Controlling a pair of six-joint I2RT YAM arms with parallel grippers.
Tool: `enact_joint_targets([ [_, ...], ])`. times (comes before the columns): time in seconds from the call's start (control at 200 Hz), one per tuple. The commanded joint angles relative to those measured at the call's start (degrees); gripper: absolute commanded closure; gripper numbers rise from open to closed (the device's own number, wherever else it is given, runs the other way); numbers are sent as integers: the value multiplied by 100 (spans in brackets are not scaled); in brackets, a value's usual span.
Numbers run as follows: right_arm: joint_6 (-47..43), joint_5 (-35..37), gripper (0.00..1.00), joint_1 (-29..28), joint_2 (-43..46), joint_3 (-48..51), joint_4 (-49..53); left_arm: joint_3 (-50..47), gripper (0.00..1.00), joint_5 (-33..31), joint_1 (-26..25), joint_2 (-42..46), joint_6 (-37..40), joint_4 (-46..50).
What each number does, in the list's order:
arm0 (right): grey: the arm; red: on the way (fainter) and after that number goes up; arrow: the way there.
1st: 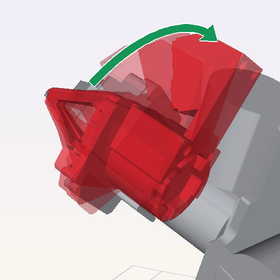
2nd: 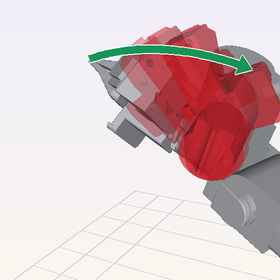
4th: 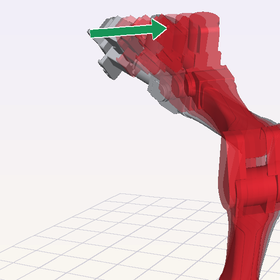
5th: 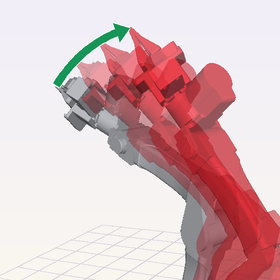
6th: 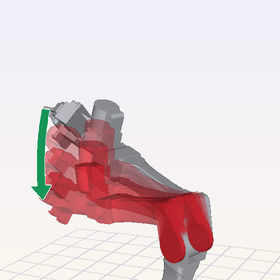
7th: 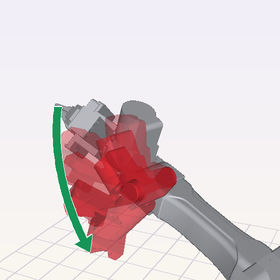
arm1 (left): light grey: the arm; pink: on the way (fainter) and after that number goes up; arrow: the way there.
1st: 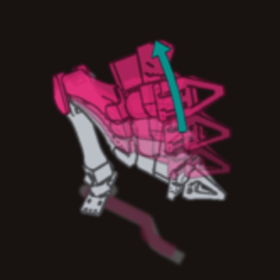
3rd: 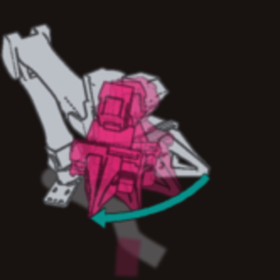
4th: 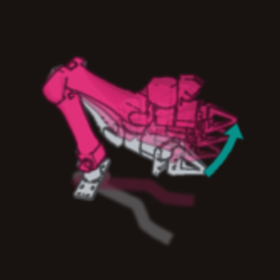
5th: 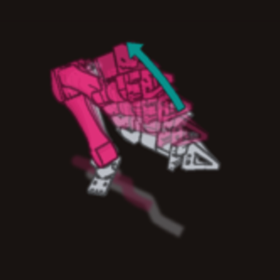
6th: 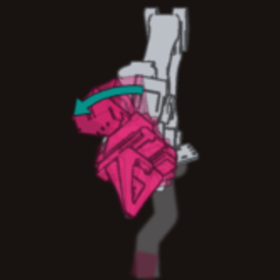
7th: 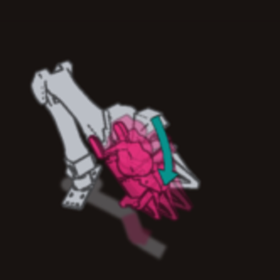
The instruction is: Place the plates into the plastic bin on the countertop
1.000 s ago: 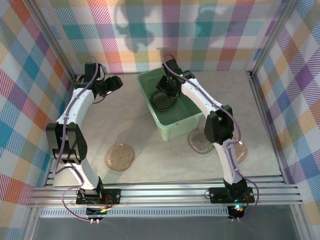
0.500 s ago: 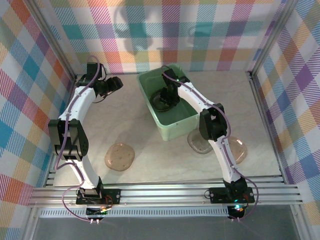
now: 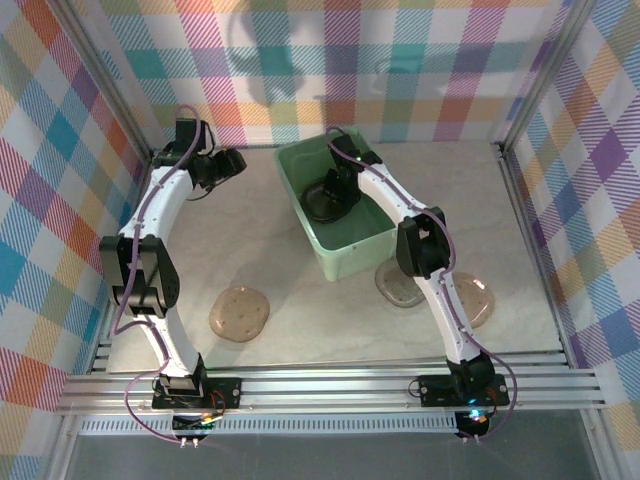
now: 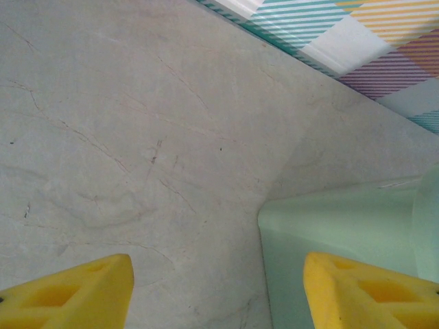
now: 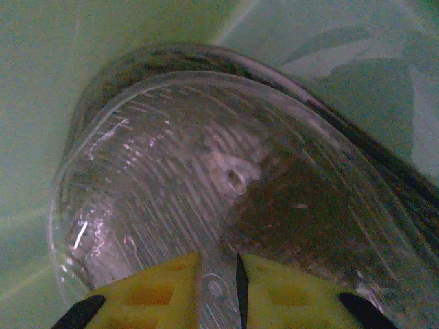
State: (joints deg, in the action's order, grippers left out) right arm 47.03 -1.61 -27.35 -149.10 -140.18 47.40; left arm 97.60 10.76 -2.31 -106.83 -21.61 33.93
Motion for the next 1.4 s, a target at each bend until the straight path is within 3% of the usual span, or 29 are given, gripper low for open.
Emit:
enact_joint_targets([
  [0.0, -47, 68, 76, 88, -322, -204, -126, 257, 34, -110, -59, -123, 30, 283],
  [0.195, -74, -12, 75, 108, -365, -265, -282, 406, 34, -159, -95, -198, 51, 427],
  [0.5, -573, 341, 64, 144, 30, -128, -360, 416, 34, -122, -103, -227, 65, 439],
  [0.675, -1144, 74, 54, 103, 428, -29, -950, 369, 34, -125, -130, -173, 61, 473],
  [0.945, -1049, -233, 46, 90, 1183, 657, -1699, 167, 34, -373, -130, 102, 100, 965],
  [1.165, -1466, -513, 42, 140, 1612, 911, -1829, -519, 33, -602, -78, 551, 364, 1885],
  [1.395, -1930, -661, 40, 160, 2147, 1343, -2001, -1717, 34, -186, -51, 1328, 1255, 2585],
])
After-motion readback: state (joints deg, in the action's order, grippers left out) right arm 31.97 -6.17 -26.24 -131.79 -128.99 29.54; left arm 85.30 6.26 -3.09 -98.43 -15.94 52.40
